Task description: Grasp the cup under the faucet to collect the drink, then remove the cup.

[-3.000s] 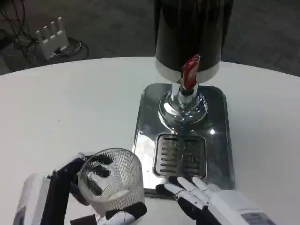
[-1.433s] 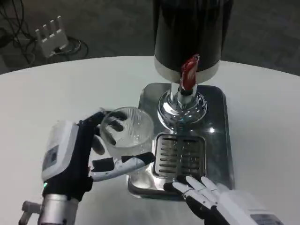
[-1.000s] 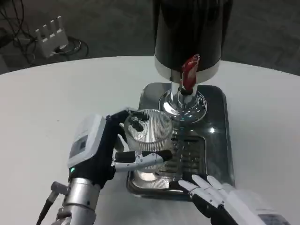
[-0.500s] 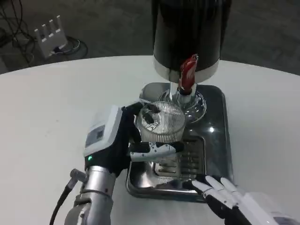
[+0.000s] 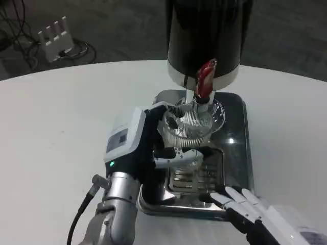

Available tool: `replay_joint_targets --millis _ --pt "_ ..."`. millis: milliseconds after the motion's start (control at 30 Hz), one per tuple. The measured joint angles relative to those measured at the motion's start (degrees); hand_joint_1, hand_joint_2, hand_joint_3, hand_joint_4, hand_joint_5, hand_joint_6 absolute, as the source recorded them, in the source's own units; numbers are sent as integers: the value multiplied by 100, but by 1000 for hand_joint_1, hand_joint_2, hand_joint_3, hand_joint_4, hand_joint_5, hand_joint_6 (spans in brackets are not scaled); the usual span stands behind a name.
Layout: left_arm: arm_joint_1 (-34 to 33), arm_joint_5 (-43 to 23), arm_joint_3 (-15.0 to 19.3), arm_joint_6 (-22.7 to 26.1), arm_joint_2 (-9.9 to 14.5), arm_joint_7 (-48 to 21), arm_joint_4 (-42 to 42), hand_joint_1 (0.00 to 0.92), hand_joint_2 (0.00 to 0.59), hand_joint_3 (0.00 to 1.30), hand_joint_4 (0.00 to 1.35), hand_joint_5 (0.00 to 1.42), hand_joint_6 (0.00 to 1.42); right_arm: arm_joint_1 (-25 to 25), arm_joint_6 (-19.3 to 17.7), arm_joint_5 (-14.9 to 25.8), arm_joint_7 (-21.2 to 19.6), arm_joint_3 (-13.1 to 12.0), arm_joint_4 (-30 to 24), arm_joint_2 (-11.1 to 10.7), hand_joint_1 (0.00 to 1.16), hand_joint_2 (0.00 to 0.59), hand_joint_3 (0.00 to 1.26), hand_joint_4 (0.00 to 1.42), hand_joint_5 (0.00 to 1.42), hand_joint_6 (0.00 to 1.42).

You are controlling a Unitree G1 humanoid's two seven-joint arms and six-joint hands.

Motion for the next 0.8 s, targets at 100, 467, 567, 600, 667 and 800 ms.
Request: replay_joint_targets --millis 100,467,567,600,667,800 --pt "-36 -2 -96 15 -16 1 63 574 6 818 941 989 970 -1 0 3 0 -1 0 1 628 444 148 42 0 0" --pt "-59 -2 -338 21 -38 0 94 566 3 821 935 986 937 -88 0 26 1 4 3 9 631 444 144 42 0 0" --pt "-59 -2 -356 46 -35 0 75 571 5 800 912 979 849 -84 0 26 1 4 3 9 631 444 144 42 0 0" --pt "-58 -6 -356 62 -31 -1 63 572 5 790 900 955 798 -83 0 35 1 2 3 9 631 444 144 42 0 0" --pt "-57 -34 -347 68 -2 -8 57 562 0 679 760 873 608 -82 0 85 -1 -17 3 13 632 444 128 42 0 0" --pt "-33 -51 -311 68 62 -10 43 366 16 473 620 843 501 -81 0 104 -45 -42 9 17 633 444 124 42 0 0"
